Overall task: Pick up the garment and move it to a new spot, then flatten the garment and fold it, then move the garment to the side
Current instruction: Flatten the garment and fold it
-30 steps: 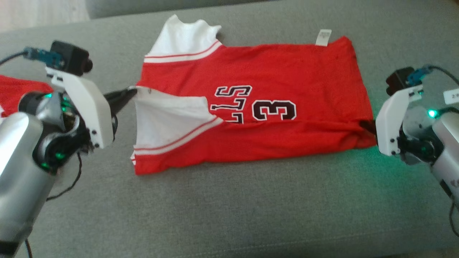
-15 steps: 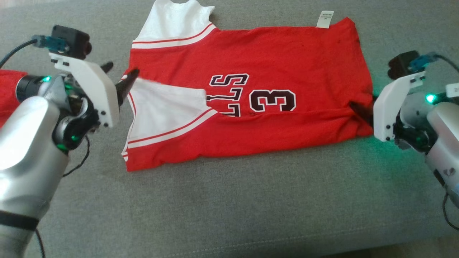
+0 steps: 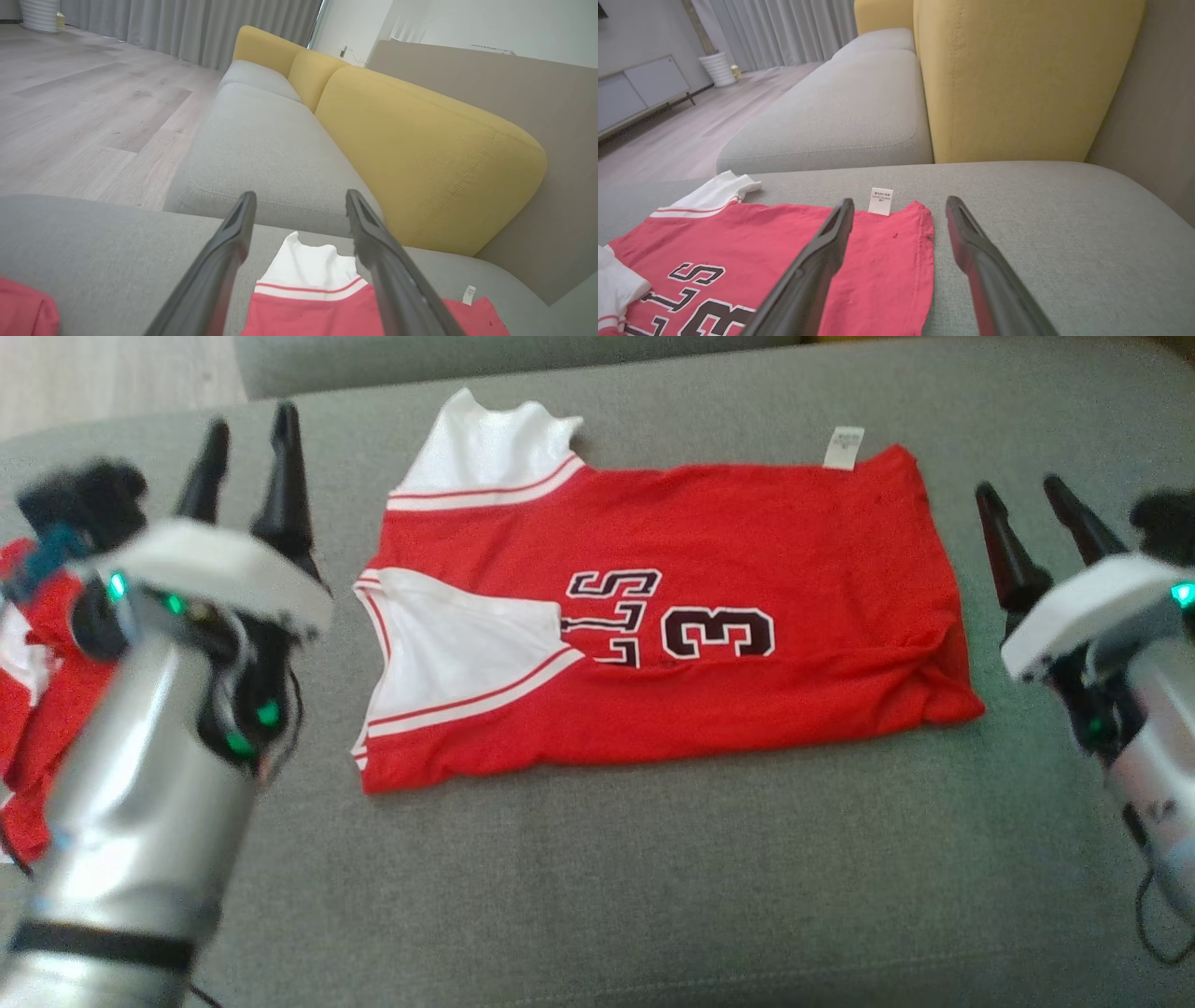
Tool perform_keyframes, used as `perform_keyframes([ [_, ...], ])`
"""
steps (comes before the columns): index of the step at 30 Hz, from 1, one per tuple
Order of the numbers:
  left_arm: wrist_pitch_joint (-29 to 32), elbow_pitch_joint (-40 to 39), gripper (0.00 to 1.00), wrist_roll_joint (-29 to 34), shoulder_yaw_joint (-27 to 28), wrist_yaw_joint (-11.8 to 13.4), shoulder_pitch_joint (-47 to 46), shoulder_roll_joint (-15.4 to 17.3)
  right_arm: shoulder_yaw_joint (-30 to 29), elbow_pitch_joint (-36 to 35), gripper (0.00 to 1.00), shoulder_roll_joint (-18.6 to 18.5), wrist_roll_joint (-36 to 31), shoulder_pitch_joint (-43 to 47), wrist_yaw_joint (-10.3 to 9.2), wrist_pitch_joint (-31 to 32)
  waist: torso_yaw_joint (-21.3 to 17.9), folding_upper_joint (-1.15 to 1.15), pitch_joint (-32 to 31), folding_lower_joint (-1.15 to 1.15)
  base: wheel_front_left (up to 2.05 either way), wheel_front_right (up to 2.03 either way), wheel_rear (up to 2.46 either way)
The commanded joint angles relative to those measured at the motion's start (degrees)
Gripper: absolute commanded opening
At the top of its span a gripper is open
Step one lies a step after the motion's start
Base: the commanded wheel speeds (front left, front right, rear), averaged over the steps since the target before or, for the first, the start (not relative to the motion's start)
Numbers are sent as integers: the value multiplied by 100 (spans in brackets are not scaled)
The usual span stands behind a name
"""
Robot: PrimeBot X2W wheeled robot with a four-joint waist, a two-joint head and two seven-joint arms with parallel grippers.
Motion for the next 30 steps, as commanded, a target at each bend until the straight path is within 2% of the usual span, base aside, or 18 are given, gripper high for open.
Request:
perform_keyframes([
  [1, -209, -279, 100, 9, 248, 48, 109, 118, -124, -74, 100, 45, -134, 250, -5, -385, 84, 0, -206, 0, 0, 0, 0],
  [5, -445, -627, 100, 241, 243, 195, 763, -71, -597, -283, 100, 221, -482, 689, -5, -701, 127, 0, -412, 0, 0, 0, 0],
  [9, -492, -1100, 100, 722, 181, 230, 1462, -267, -1323, -955, 100, 456, -1058, 1341, -5, -726, 109, 0, -539, 0, 0, 0, 0],
  [13, -496, -1484, 100, 1313, 327, 301, 2142, -567, -2226, -1828, 100, 945, -1950, 2216, -5, -728, 75, 0, -606, 0, 0, 0, 0],
  [17, -497, -1517, 100, 1751, 573, 326, 2682, -822, -2923, -2614, 100, 1516, -2774, 2936, -5, -729, 21, 0, -619, 0, 0, 0, 0],
  [23, -497, -1262, 100, 2203, 844, 304, 2991, -1036, -3229, -3088, 100, 1957, -3323, 3476, -5, -729, -43, 0, -594, 0, 0, 0, 0],
  [30, -495, -231, 100, 2633, 932, 478, 2726, -1099, -3247, -3311, 100, 2083, -3476, 3518, -5, -618, -214, 0, -453, 0, 0, 0, 0],
])
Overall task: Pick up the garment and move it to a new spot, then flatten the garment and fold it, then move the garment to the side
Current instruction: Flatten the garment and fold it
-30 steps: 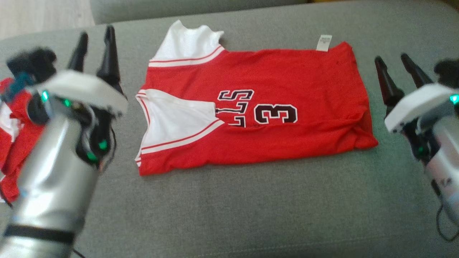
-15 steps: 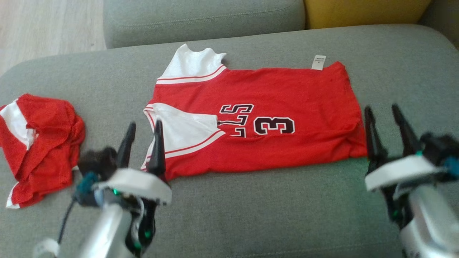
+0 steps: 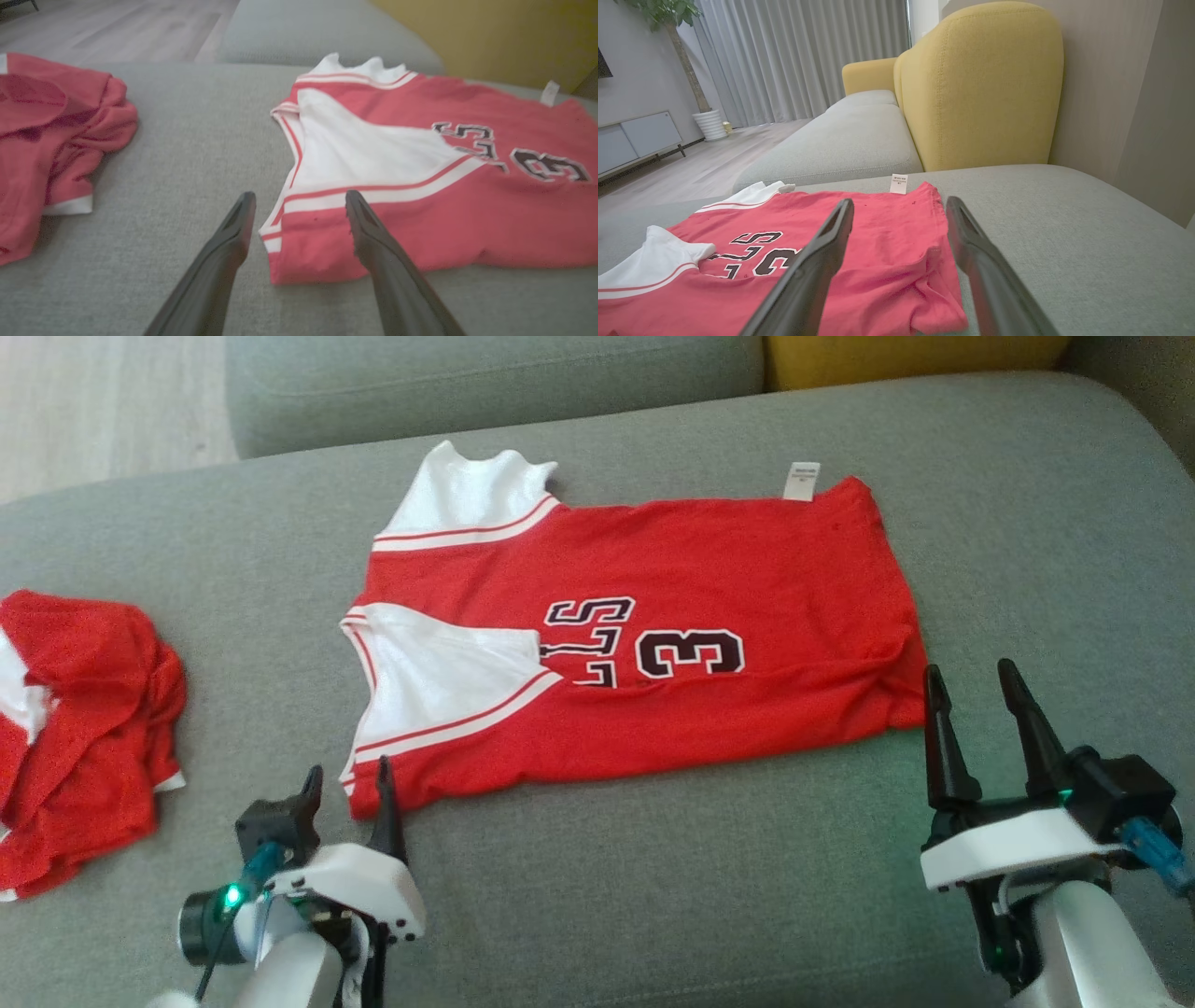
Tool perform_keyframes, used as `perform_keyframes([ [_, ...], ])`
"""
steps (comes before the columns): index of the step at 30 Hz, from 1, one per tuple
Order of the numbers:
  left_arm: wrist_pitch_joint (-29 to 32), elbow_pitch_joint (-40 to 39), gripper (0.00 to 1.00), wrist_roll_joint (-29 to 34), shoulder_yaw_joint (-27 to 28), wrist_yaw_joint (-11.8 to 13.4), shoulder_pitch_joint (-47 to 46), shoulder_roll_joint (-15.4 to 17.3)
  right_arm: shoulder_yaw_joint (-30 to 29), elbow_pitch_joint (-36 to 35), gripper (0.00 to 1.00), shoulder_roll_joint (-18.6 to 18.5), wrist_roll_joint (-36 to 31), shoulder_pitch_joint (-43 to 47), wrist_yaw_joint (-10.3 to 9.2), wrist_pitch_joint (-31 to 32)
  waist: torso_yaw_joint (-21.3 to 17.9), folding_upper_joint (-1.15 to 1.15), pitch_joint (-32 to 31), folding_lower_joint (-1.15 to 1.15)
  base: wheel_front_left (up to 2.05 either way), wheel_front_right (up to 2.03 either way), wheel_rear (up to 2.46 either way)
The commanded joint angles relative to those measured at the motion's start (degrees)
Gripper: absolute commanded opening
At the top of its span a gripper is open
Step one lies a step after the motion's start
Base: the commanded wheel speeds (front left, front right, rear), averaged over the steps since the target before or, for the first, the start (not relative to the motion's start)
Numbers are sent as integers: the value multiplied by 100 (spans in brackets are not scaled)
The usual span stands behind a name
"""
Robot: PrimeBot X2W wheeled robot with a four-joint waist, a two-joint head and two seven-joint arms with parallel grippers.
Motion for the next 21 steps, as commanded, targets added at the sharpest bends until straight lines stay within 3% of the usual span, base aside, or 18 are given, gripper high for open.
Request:
perform_keyframes([
  [1, -25, -9, 100, 70, 191, 67, -405, 79, 124, -235, 100, 23, -31, -186, -5, 37, -65, 0, 56, 0, 0, 0, 0],
  [11, 334, 1256, 100, 142, 166, 146, -1014, 269, 164, -462, 100, 78, 58, -226, -5, 140, -302, 0, 308, 0, 0, 0, 0],
  [16, 747, 1694, 100, 198, -15, 8, -1193, 342, 147, -528, 100, 89, 63, -248, -5, 170, -349, 0, 376, 0, 0, 0, 0],
  [17, 788, 1730, 60, 190, -49, -58, -1224, 335, 127, -532, 100, 92, 61, -254, -5, 192, -349, 0, 385, 0, 0, 0, 0],
  [18, 814, 1755, 0, 190, -90, -127, -1251, 330, 104, -526, 100, 96, 61, -262, -5, 225, -347, 0, 391, 0, 0, 0, 0],
  [21, 715, 1702, 0, 160, -168, -297, -1340, 280, -13, -351, 100, 148, 124, -307, -5, 574, -285, 0, 424, 0, 0, 0, 0],
])
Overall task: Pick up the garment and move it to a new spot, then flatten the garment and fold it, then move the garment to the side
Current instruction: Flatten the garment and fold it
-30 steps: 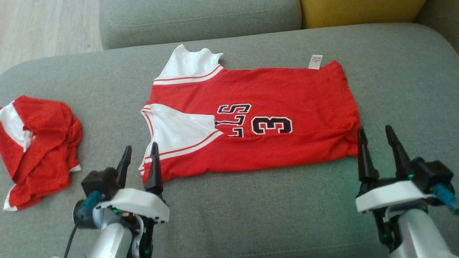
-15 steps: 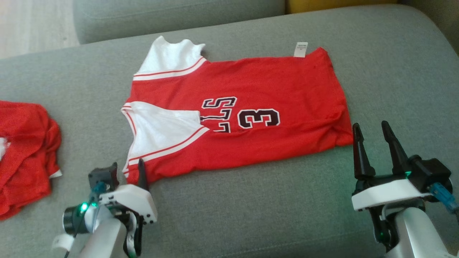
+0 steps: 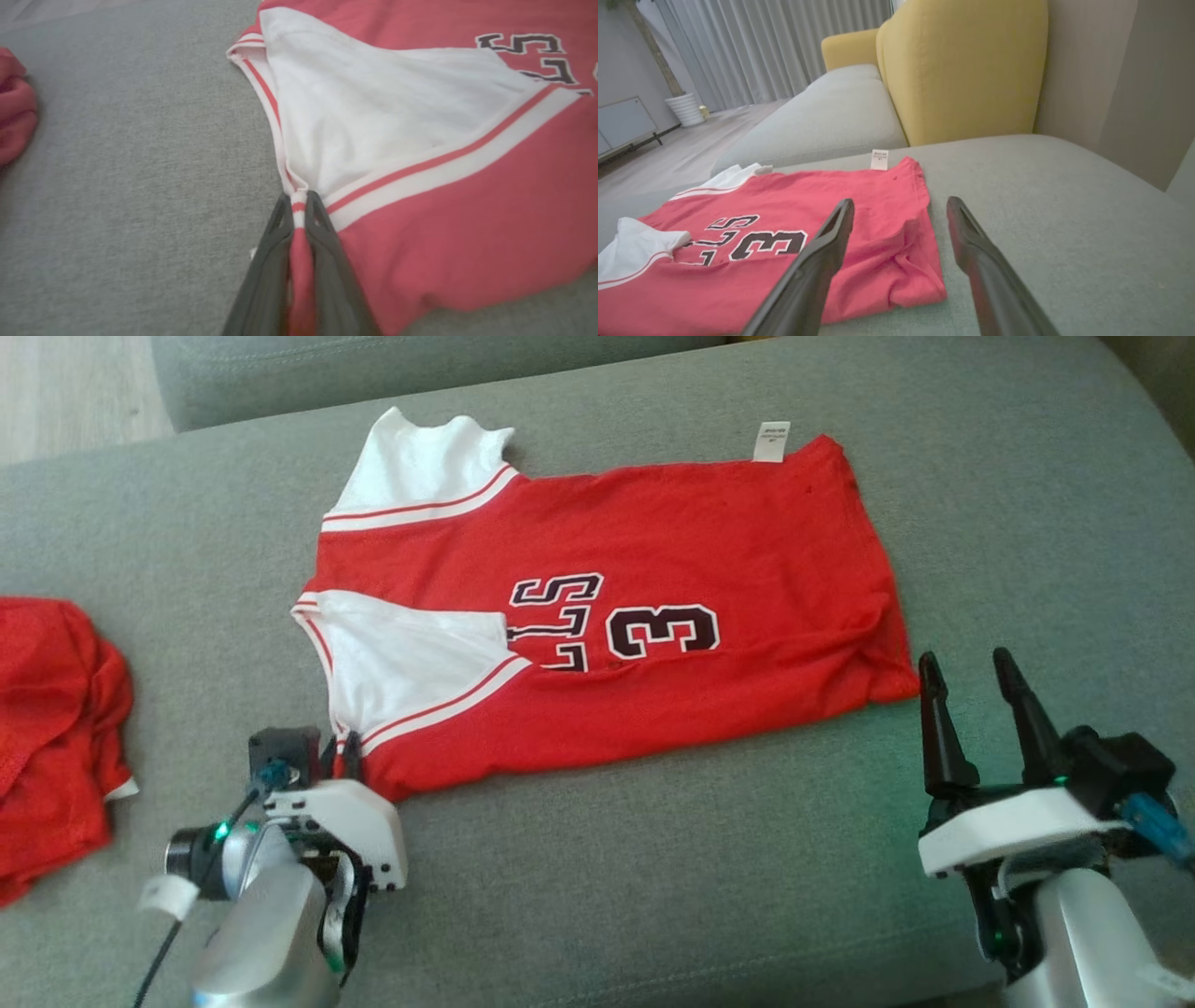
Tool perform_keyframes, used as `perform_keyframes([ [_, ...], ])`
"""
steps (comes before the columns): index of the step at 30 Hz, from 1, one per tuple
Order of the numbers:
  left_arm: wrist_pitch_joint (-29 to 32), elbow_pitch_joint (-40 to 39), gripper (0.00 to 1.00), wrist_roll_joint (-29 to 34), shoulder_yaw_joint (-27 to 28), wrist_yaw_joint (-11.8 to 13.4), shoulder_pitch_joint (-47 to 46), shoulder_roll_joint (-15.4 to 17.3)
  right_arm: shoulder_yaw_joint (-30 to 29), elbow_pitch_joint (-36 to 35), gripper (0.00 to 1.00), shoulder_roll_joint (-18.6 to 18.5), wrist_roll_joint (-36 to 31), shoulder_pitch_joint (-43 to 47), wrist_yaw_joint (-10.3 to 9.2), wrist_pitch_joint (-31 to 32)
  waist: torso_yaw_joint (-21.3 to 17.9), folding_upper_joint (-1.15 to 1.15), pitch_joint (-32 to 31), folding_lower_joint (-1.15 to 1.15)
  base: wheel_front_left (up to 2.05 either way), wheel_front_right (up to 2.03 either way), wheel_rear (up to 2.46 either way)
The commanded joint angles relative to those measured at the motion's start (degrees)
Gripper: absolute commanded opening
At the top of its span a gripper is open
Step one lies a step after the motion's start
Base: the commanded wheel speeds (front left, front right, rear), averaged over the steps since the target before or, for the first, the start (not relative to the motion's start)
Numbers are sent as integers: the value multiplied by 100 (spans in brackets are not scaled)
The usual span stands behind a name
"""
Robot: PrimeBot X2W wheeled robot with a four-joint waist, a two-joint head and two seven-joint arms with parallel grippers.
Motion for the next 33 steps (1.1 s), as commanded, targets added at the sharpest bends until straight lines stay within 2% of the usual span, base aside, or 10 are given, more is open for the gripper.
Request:
perform_keyframes([
  [1, -135, -92, 0, -16, 159, -8, -90, 96, -6, -12, 100, 65, 84, -266, -5, 230, 58, 0, 28, 0, 0, 0, 0],
  [7, -644, -642, 0, 54, 171, 36, -232, 81, -428, 690, 100, 135, 452, -583, -5, 893, 265, 0, 157, 0, 0, 0, 0],
  [12, -741, -1053, 0, 145, 75, -16, -251, 66, -657, 1366, 100, 138, 738, -970, -5, 1067, 426, 0, 288, 0, 0, 0, 0],
  [23, -728, -1532, 0, 249, -142, -20, -197, 75, -898, 2890, 100, 139, 296, -1883, -5, 1168, 621, 0, 488, 0, 0, 0, 0],
  [24, -714, -1530, 0, 256, -151, -11, -190, 91, -878, 2976, 36, 139, 291, -1924, -5, 1186, 620, 0, 483, 0, 0, 0, 0],
  [25, -701, -1524, 0, 254, -149, 3, -178, 107, -864, 3041, 0, 139, 297, -1958, -5, 1187, 612, 0, 472, 0, 0, 0, 0],
  [33, -665, -1377, 0, 170, -24, 141, 2, 298, -727, 3163, 0, 140, 413, -1967, -5, 1109, 498, 0, 214, 0, 0, 0, 0],
])
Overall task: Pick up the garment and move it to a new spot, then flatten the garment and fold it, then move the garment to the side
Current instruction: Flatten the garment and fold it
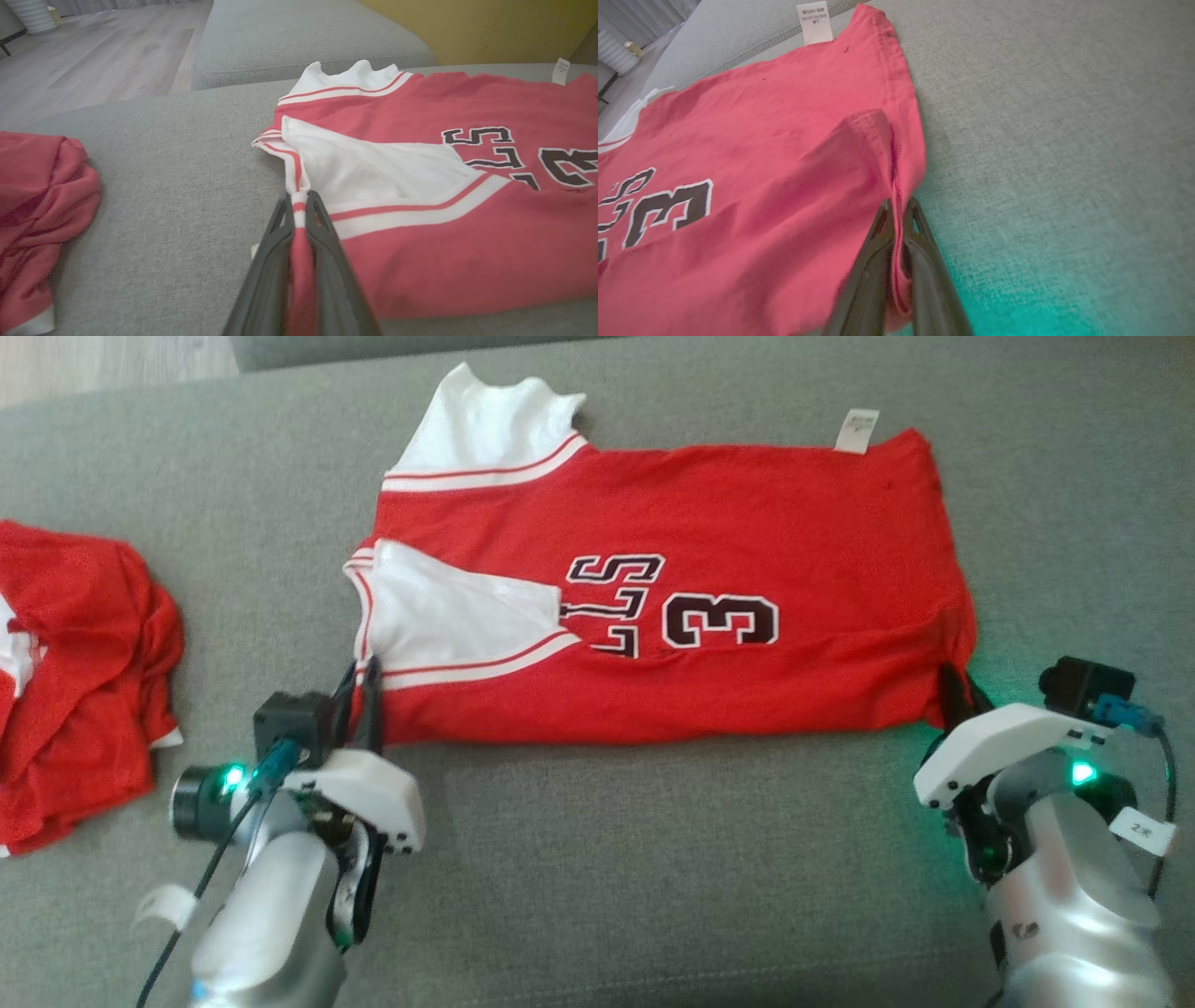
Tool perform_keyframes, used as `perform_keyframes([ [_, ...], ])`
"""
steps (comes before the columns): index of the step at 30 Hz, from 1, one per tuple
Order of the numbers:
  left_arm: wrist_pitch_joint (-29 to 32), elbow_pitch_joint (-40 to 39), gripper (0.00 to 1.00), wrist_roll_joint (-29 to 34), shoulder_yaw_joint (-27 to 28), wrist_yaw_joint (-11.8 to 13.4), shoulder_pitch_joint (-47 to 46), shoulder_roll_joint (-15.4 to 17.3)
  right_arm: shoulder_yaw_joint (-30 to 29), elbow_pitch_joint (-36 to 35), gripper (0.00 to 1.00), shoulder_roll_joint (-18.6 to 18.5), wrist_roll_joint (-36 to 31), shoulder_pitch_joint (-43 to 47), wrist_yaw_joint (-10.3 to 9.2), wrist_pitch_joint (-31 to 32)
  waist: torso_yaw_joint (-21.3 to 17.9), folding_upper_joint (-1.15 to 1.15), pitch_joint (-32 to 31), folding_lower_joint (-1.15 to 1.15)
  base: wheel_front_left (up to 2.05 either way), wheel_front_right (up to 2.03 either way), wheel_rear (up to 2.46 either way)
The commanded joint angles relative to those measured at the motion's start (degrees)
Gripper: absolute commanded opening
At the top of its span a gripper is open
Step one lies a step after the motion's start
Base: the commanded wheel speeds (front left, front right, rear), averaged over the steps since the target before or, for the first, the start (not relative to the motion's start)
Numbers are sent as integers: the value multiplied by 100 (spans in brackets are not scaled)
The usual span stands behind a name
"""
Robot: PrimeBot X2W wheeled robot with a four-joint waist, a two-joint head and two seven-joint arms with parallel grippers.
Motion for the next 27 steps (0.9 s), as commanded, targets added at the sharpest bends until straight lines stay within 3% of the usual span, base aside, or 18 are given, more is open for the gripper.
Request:
perform_keyframes([
  [1, -22, -114, 0, -16, 220, 37, -27, 199, 198, -174, 0, 6, 94, -10, -5, 1, -37, 0, -93, 0, 0, 0, 0],
  [7, 83, -21, 0, -140, 253, 12, 328, 355, 317, -564, 0, -1, 386, 383, -5, 352, -83, 0, -425, 0, 0, 0, 0],
  [13, 288, -149, 0, -289, 249, -57, 842, 533, 395, -1211, 0, -206, 577, 1010, -5, 1118, -122, 0, -717, 0, 0, 0, 0],
  [20, 655, -625, 0, -432, 164, -117, 1509, 719, 336, -2192, 0, -359, 694, 1801, -5, 2024, -164, 0, -943, 0, 0, 0, 0],
  [26, 886, -1024, 0, -531, 142, -80, 1841, 794, 164, -2791, 0, -304, 711, 2251, -5, 2414, -167, 0, -1039, 0, 0, 0, 0],
  [27, 924, -1077, 0, -536, 128, -66, 1878, 795, 103, -2891, 34, -279, 685, 2308, -5, 2417, -166, 0, -1051, 0, 0, 0, 0],
])
